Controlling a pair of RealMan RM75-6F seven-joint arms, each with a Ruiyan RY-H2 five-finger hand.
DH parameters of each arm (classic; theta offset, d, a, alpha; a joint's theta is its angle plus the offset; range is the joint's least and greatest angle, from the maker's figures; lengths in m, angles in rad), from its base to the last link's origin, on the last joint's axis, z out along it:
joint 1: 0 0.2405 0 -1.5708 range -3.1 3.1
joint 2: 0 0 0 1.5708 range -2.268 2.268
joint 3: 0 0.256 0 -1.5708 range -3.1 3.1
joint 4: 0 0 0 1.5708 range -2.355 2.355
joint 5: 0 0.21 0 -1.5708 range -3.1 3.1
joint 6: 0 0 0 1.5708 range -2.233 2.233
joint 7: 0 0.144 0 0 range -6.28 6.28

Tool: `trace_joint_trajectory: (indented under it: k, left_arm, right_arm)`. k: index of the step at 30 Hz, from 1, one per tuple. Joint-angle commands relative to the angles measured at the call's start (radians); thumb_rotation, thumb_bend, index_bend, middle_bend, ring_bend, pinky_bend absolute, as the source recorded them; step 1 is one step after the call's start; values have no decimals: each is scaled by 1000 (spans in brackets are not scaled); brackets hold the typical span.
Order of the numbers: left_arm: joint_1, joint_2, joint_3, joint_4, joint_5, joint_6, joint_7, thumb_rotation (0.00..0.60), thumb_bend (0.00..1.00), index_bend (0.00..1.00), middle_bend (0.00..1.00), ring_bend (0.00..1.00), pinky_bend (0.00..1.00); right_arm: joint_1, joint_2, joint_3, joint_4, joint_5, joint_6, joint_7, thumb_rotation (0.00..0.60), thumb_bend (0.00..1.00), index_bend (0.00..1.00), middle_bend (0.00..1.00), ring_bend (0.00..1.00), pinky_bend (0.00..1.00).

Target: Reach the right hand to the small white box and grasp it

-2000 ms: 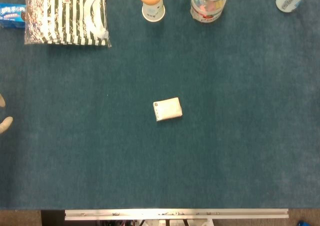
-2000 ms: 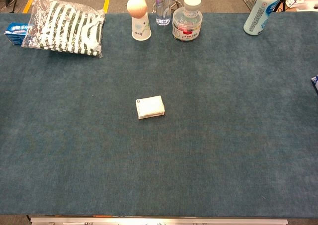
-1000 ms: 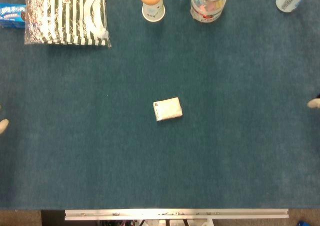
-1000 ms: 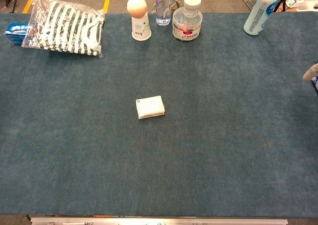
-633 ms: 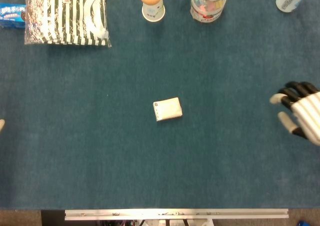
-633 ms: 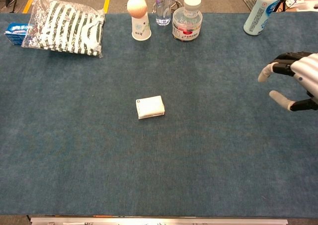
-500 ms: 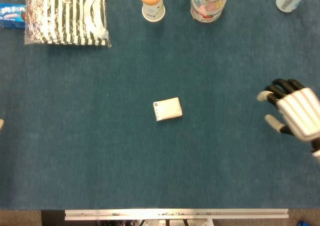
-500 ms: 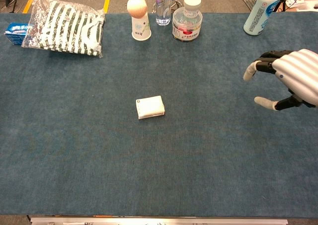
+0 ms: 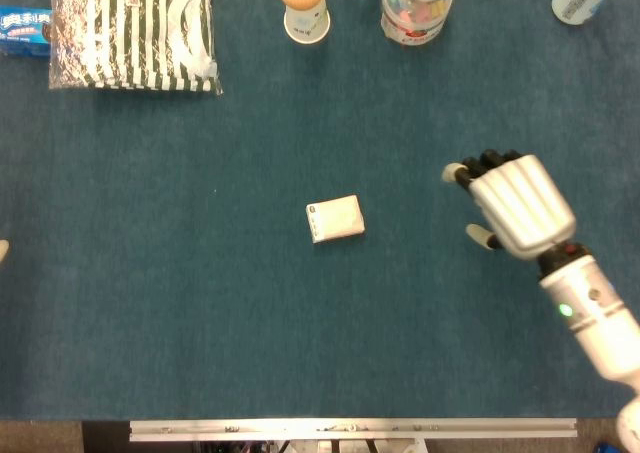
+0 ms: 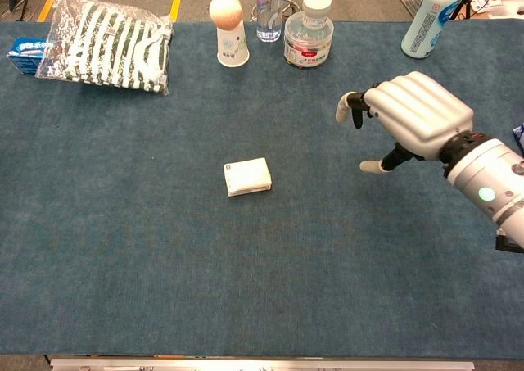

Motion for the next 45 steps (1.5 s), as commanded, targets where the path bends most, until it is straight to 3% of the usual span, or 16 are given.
trace_joint_trajectory:
  k: [1,8,17,21,29,38,45]
  left_arm:
    - [0,1,1,-1,1,-1,-2,600,142,557,290,152,413]
    - [0,5,2,-3,5,-4,-9,600,142,557,290,152,413]
    - [-1,8,2,-3,5,-8,-15,600,142,557,289,152,413]
    - [0,9,2,-3,6,-7,-17,600,142,557,289,152,413]
    - [1,11,3,-5,8,-6,-20,600,142,557,290,152,413]
    - [1,14,3,-6,7,-8,-24,600,142,557,289,152,413]
    - [1,16,2,-8,5,-10,-28,600,142,557,290,152,413]
  right_arm:
    - [72,-91,37,-40,159,-2,-180,600,0,370,571,482,595]
    - [176,-198,69,-48,388,51,-376,600,0,370,662,581,663]
    - [278,-286,83,-4,543,85,-422,600,0,369,699,620,693]
    - [312,-311,68,27,554,95,-417,600,0,369,570,488,648]
    - [354,-341,36,65,565,96,-386,600,0,369,280,174,332]
    - [374,-392,12,154,528,98,-304,600,0,369,180,59,180]
    - [388,-445,8,236,504,98,-259,600,0,370,156,28,134]
